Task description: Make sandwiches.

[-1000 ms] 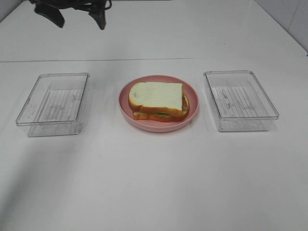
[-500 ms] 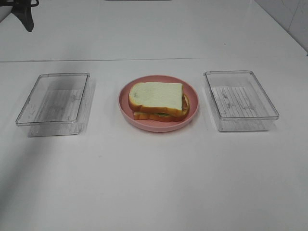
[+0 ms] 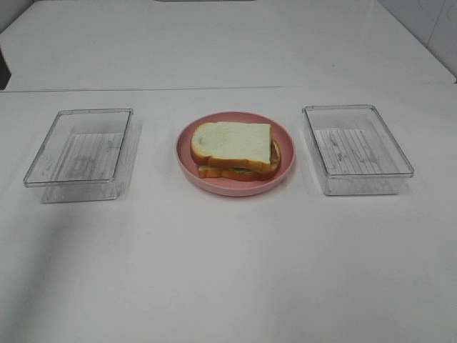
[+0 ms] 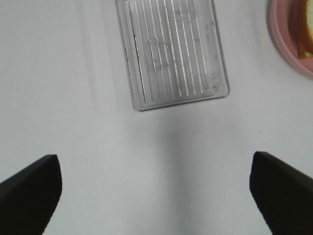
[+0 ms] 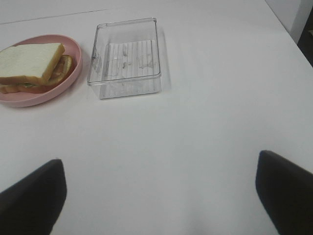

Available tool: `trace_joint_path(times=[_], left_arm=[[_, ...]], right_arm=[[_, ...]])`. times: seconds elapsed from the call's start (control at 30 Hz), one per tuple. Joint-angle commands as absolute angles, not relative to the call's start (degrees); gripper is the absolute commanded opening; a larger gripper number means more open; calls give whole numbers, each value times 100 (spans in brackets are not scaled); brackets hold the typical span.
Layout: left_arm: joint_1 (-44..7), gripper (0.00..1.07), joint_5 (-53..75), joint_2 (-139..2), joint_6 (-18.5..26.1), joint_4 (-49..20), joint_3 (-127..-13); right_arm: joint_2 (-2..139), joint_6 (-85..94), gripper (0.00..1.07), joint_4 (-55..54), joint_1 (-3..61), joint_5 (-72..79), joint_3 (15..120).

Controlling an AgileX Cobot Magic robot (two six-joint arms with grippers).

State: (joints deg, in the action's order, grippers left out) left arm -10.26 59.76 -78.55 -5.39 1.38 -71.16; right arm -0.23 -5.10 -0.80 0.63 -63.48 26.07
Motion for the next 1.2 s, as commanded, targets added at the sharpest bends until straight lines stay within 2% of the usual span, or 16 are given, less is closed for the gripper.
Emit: trace_joint_path(times=[0.03,0.13,0.27,0.5,0.63,0.83,0.93,1.0,1.2], left_arm=[[-1077,101,5609,-7145,-653,160,-6377],[-1077,101,5323,-5982,-653,413,-5363],[-1077,101,5185,-4905,-653,596,-4629],[-1077,101,5260,-3403,-607,596,-4005],[-1077,101,5655,-1937,-544,539,-3770],[-1077,101,6159,-1238,-458,413,-3610],[-1077,101,6320,-676,-298,189,-3432],[-1077,101,6205,-29,-155,-201,-3191],[-1077,101,6222,97,0,-281,-2997]], right_arm=[[-201,-487,98,-97,34,-6297,2601],[-201,-487,98,-97,34,-6297,2601],[-201,-487,98,-97,34,-6297,2601],[-201,-487,98,-97,34,-6297,2601],[-201,-487,98,-97,34,-6297,2601],[-201,-487,98,-97,34,-6297,2601],[-201,-487,98,-97,34,-6297,2601],[-201,-487,98,-97,34,-6297,2601],[-201,-487,98,-97,34,-6297,2601]])
